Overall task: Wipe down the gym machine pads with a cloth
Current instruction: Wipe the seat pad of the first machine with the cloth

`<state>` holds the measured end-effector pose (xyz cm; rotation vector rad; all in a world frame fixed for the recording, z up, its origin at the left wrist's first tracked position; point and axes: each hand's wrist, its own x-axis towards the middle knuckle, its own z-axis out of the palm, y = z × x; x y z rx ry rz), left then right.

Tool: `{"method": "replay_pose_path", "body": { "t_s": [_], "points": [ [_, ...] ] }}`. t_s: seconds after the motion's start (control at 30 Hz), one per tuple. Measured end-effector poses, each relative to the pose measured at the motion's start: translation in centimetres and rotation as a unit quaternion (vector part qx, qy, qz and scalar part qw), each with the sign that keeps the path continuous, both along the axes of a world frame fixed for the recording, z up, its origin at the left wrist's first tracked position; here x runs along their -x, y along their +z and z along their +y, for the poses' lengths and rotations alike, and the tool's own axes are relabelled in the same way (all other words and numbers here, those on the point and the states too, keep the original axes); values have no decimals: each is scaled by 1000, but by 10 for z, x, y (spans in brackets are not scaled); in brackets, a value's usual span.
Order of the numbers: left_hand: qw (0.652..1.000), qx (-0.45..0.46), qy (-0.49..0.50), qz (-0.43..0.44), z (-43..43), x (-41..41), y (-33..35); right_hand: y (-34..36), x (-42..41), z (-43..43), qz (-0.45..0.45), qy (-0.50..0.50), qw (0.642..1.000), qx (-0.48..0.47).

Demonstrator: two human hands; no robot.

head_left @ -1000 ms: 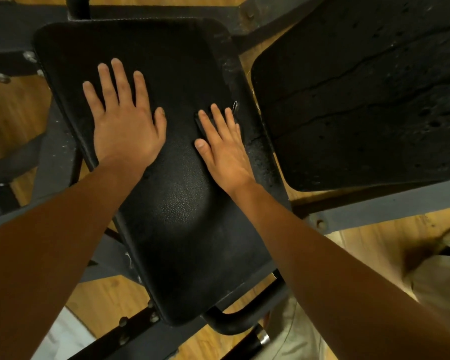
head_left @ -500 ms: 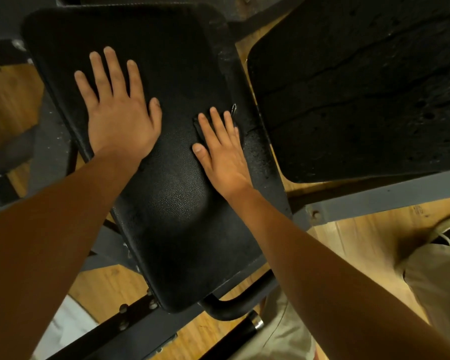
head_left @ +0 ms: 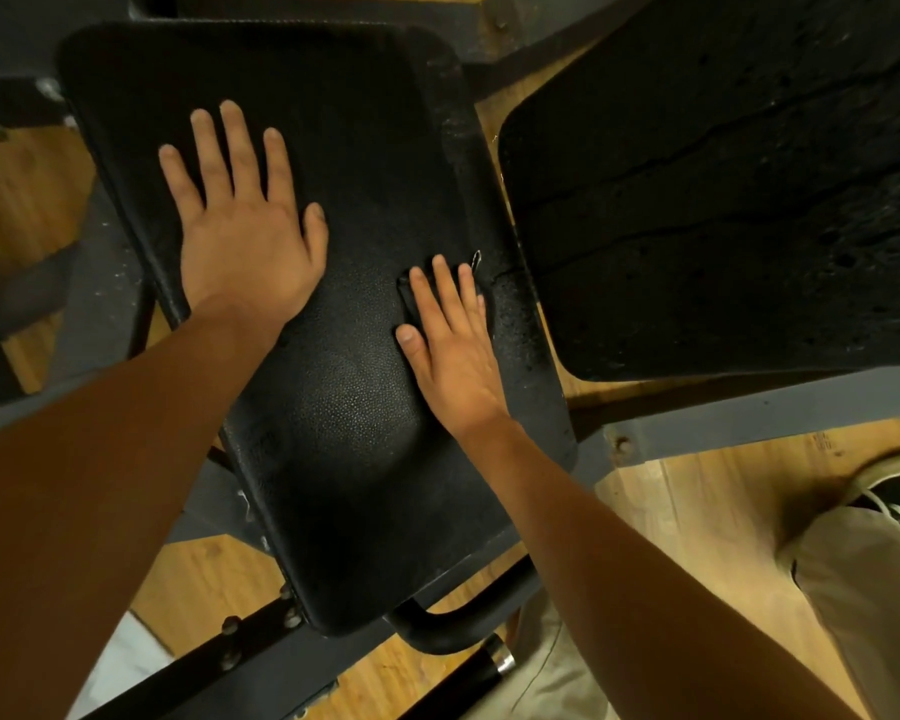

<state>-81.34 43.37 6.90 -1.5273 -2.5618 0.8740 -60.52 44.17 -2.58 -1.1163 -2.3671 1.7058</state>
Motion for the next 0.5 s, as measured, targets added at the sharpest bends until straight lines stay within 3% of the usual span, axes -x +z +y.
{"method": "replay_pose_path", "body": {
  "t_s": [0.27, 0.5],
  "points": [
    [1000, -8, -2, -7, -1, -1, 2, 7, -51, -41, -12, 31, 999, -11],
    [1000, 0, -4, -2, 0, 1, 2, -3, -29, -18, -10, 19, 999, -25]
  ]
}}
